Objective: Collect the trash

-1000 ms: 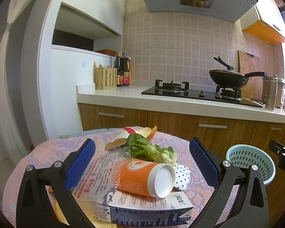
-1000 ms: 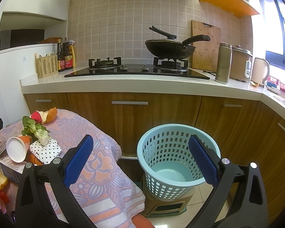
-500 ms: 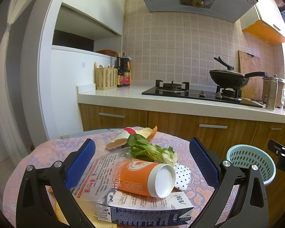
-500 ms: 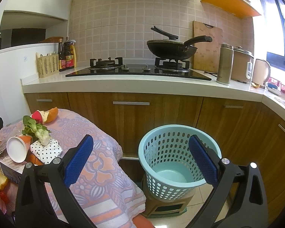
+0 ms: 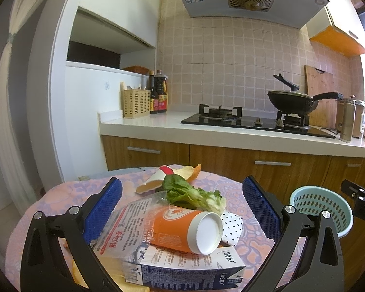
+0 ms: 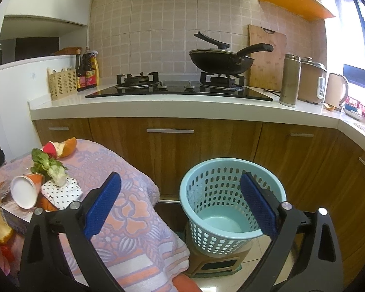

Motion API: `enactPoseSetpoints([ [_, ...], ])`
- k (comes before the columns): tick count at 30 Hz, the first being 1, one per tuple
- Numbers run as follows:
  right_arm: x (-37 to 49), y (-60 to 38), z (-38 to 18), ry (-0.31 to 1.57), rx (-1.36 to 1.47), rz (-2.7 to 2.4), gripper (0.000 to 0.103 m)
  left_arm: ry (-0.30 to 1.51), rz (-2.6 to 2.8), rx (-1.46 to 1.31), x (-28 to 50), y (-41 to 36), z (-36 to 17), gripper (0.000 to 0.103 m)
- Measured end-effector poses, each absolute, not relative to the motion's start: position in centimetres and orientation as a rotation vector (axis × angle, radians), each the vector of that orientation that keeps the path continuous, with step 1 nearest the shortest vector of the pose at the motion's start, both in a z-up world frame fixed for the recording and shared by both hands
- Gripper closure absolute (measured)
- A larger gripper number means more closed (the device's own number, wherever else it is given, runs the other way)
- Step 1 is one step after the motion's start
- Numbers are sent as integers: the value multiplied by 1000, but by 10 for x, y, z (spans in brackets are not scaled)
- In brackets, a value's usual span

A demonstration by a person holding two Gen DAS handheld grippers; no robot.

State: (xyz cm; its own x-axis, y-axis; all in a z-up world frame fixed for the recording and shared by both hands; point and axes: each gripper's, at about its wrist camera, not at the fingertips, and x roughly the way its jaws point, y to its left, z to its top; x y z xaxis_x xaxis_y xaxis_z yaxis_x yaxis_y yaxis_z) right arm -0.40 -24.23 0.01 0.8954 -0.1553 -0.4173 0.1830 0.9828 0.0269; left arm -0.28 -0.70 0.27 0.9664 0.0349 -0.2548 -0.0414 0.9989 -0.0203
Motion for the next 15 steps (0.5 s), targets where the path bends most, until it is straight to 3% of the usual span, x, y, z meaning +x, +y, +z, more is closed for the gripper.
enactPoseSetpoints([
  [4,-6,-241,8,406,64,-147,22,275,56,-13,-22,-9,21,7],
  [8,-3,-237,18,402,68,-86,40,318,150,-42,-58,11,34,7],
  [15,1,-206,21,428,39,78,41,463,165,-141,-112,87,12,7],
])
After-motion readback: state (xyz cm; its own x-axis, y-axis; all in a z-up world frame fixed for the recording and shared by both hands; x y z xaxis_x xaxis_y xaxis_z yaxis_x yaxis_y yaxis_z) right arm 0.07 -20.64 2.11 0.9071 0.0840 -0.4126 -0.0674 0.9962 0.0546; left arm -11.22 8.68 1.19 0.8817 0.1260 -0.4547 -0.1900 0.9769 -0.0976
